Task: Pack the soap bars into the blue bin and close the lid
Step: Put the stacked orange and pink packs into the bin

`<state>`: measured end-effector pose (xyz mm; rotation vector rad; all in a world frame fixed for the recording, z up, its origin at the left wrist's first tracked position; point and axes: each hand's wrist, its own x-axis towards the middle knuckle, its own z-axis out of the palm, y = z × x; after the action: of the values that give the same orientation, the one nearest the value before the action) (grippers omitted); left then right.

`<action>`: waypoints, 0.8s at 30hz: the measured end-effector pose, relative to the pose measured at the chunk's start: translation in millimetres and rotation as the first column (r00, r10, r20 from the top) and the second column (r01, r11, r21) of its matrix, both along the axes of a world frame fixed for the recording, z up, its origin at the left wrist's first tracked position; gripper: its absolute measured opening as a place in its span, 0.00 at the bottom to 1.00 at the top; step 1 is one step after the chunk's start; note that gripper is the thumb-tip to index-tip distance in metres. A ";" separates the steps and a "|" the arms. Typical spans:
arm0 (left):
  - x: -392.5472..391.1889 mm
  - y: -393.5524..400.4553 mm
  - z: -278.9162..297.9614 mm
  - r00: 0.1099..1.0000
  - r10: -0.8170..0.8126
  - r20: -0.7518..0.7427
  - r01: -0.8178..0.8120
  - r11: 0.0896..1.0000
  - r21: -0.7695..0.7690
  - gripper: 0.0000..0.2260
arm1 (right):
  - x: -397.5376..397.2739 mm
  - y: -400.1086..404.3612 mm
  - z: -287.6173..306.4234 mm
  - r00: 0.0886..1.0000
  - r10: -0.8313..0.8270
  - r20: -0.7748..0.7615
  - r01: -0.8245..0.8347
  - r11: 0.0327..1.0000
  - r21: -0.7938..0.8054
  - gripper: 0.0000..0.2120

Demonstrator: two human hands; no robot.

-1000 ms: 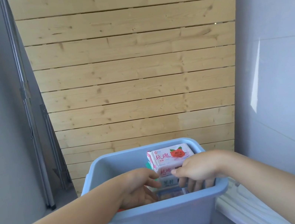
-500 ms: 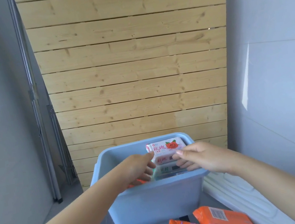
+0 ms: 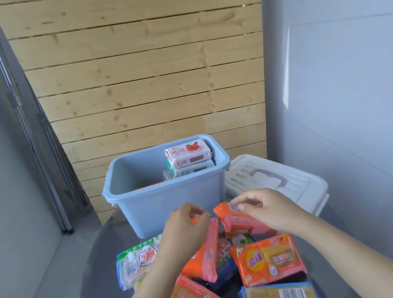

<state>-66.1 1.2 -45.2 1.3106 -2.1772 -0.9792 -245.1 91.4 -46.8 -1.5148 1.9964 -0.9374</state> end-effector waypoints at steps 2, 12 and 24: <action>-0.6 7.2 -11.9 0.985 0.011 0.174 -0.008 1.000 -0.015 0.14 | -6.1 0.6 -11.9 0.999 0.005 -0.035 -0.003 0.999 0.052 0.11; 7.2 3.2 -26.2 0.924 -0.127 0.362 0.105 0.991 0.079 0.33 | -37.6 -18.3 -29.3 0.982 0.176 0.064 -0.187 0.934 0.303 0.29; 32.5 -26.6 -4.7 0.986 0.051 -0.160 0.022 0.904 0.427 0.07 | -40.2 -21.3 -23.0 0.991 0.109 0.080 -0.114 0.992 0.062 0.29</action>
<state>-33.6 -25.4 -49.9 1.3643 -1.8848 -1.5688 -285.3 70.1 -69.8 -1.5141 1.8509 -0.8617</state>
